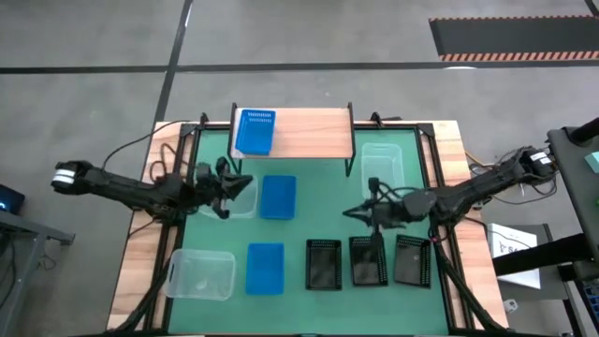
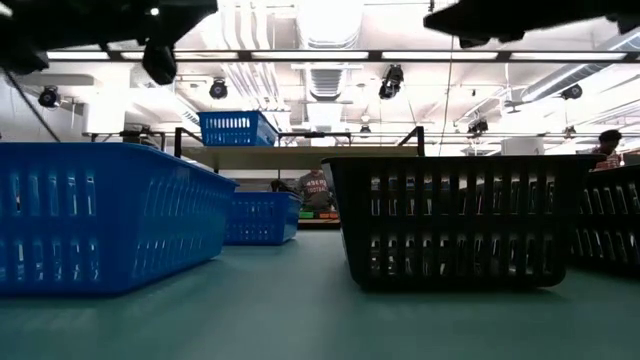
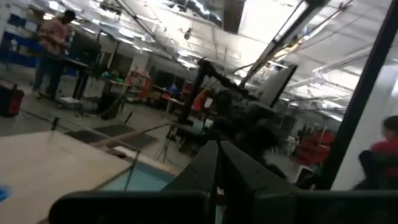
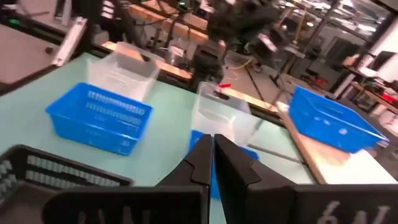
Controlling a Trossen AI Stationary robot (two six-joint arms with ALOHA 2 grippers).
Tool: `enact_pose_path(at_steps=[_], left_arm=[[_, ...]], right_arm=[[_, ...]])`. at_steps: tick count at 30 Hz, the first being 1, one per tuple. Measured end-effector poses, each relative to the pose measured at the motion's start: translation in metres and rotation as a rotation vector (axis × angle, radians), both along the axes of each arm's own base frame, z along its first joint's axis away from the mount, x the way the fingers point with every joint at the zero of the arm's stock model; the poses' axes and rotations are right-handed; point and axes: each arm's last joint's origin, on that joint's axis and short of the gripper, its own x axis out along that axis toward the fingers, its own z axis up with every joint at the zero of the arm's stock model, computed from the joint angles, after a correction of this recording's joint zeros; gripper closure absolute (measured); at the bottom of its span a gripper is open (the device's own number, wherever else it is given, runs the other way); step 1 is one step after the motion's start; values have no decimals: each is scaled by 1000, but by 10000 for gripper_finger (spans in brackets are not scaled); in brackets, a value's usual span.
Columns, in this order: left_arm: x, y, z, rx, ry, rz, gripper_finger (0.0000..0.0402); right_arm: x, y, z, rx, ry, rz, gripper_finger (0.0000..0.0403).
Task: Stack baskets on shelf by color
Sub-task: Put the middle left transparent bin on the shelf
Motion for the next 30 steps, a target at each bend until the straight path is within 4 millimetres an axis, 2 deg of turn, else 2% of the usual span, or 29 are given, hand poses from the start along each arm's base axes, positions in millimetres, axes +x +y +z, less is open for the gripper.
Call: enact_pose_path(at_steps=[6,14,17,23,30], left_arm=[[29,-18,18,-4,24,-54,400],[64,-62,33,-57,80,-136,400],[73,-79,35,-127,158,-83,400],[87,-95,41,-333,453,77,400],[82,-87,40,-651,997,374,400]], right_arm=[[-16,-27,-4,67,-39,-105,394],[-33,-29,-2,159,-29,-112,394],[-37,-29,-3,160,-10,-114,394],[-39,-29,-3,140,0,-115,394],[-38,-29,-2,85,2,-107,394]])
